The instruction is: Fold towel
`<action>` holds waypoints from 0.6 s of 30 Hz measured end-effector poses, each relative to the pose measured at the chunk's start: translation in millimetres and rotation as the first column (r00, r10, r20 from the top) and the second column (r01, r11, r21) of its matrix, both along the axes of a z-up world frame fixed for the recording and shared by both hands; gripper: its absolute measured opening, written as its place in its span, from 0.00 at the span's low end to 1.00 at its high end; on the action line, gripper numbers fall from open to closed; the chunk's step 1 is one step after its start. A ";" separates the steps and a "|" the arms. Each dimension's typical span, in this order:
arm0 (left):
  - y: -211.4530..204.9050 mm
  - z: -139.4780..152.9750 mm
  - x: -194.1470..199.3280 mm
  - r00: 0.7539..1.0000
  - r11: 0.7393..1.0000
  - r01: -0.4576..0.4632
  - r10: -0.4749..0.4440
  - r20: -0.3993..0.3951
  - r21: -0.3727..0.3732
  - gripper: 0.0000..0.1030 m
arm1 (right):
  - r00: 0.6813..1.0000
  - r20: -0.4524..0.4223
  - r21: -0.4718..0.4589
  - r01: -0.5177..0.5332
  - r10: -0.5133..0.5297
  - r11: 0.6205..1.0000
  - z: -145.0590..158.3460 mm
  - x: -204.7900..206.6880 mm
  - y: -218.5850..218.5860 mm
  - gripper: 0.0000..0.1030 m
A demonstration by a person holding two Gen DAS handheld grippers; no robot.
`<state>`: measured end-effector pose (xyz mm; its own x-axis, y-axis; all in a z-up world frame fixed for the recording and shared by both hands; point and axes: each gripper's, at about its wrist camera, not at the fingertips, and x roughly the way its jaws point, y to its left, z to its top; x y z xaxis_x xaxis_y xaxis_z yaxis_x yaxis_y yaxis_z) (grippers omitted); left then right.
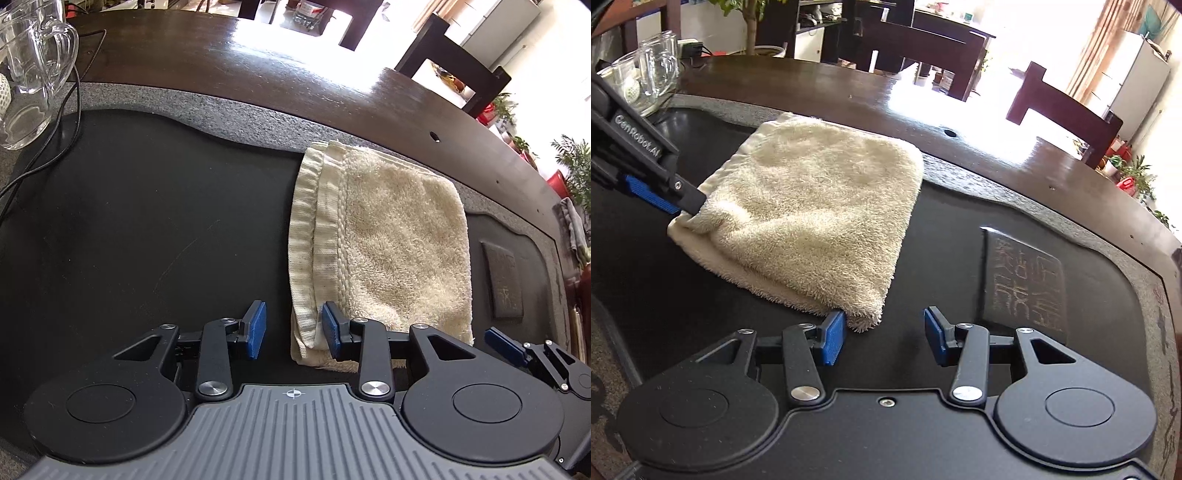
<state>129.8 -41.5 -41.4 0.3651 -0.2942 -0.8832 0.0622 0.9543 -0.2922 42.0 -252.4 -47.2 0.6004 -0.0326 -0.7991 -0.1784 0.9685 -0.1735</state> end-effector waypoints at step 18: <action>-9.2 14.3 -21.9 0.998 0.994 -0.007 0.000 0.067 0.105 0.47 | 1.000 0.027 0.101 0.012 -0.015 0.995 15.2 -21.2 -17.4 0.60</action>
<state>107.9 -50.7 -27.1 0.4250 -0.1997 -0.8829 0.0743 0.9798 -0.1858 20.7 -269.8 -32.0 0.6223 0.0390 -0.7818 -0.1617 0.9836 -0.0797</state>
